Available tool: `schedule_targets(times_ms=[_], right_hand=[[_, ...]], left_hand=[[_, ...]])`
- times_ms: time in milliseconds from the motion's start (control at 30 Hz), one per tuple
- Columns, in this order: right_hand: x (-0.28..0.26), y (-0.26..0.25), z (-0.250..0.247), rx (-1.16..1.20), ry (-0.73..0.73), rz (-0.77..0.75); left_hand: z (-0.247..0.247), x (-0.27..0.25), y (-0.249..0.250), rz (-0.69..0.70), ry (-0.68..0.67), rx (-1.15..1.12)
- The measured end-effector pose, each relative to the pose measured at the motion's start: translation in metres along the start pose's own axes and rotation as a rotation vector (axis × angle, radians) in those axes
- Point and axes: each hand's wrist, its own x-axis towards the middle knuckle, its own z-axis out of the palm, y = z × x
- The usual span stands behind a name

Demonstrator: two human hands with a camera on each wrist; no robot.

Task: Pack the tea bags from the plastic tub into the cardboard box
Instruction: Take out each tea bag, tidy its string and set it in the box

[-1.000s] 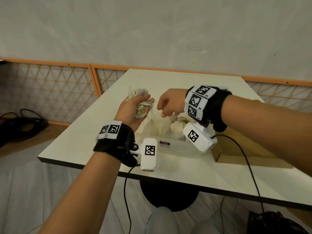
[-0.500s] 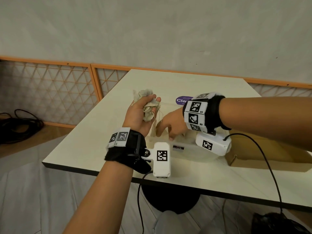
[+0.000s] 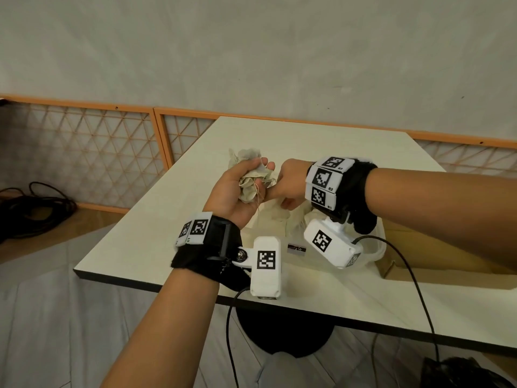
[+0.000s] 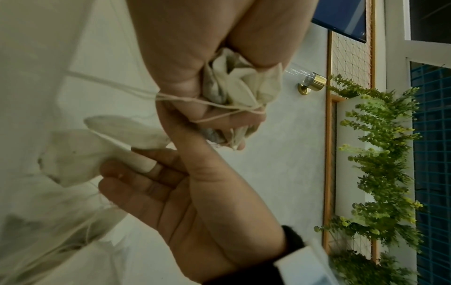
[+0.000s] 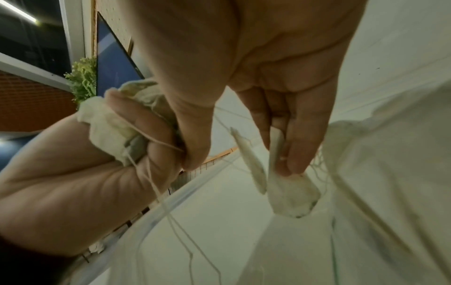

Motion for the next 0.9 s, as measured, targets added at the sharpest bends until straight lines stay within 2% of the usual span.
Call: schedule_targets(times_ms=[133,200,300,367,467,533,600,667,700,733,800,900], right_hand=[[0.000,0.001,-0.005,-0.026,0.034,0.071],[-0.003,0.003,-0.008,0.032,0.037,0.079],[-0.015,0.006,-0.015,0.069,0.065,0.052],[-0.021,0.013,-0.022,0.104,0.079,-0.022],[-0.028,0.024,-0.040,0.112,0.140,-0.075],[-0.030,0.028,-0.049,0.159,0.147,-0.083],[-0.032,0.026,-0.053,0.255,0.153,-0.088],[-0.034,0.021,-0.051,0.367,0.110,-0.090],[-0.034,0.020,-0.050,0.441,0.083,-0.097],[-0.036,0.020,-0.049,0.528,0.053,-0.110],[-0.040,0.025,-0.051,0.704,-0.001,-0.120],[-0.056,0.045,-0.064,0.740,-0.012,-0.110]], left_hand=[[0.012,-0.008,0.004,-0.074,-0.087,-0.015],[0.018,-0.012,0.003,-0.106,-0.115,0.003],[0.024,-0.013,0.002,-0.104,-0.104,0.017],[0.021,-0.008,0.000,-0.023,-0.026,0.027],[0.012,0.001,-0.005,0.138,0.155,0.162],[0.012,0.002,-0.012,0.145,0.186,0.228],[0.021,-0.003,-0.018,0.060,0.091,0.310],[0.030,-0.008,-0.025,-0.039,-0.091,0.431],[0.034,-0.008,-0.029,-0.058,-0.159,0.465],[0.037,-0.006,-0.034,-0.053,-0.168,0.484],[0.037,-0.003,-0.042,-0.014,-0.073,0.530],[0.033,0.000,-0.050,0.009,0.034,0.476]])
